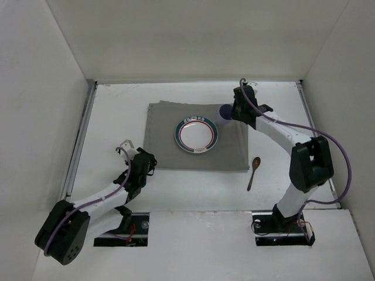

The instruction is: Set the dinner table for one person

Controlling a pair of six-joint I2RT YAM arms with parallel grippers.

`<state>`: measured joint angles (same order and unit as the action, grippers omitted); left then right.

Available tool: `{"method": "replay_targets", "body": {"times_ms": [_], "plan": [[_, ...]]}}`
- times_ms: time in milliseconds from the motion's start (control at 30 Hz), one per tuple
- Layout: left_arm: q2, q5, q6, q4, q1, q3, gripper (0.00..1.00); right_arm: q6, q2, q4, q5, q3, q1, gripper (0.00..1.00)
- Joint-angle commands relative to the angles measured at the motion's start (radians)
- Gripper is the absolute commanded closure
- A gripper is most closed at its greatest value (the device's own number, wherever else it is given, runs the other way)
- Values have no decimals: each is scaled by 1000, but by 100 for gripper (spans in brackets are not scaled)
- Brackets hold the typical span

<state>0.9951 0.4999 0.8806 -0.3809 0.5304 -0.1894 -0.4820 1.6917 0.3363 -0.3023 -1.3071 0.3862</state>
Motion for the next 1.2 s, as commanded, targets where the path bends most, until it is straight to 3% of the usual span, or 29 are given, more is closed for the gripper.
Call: {"method": "replay_targets", "body": {"times_ms": [0,367,567,700,900,1167], "plan": [[10,37,-14,11,1,1,66,8,42,-23,-46,-92,-17,91],[33,55,-19,26,1,-16,61,2,155,-7,-52,-152,-65,90],[40,72,-25,62,-2,-31,57,2,195,-6,-46,-167,-65,81],[66,78,-26,60,7,-42,56,8,161,-26,-38,-152,-63,62],[74,89,-23,60,12,-47,55,14,59,-46,-26,-118,-60,44],[73,92,-17,66,15,-44,60,2,-119,-97,-29,20,-53,29]]}}
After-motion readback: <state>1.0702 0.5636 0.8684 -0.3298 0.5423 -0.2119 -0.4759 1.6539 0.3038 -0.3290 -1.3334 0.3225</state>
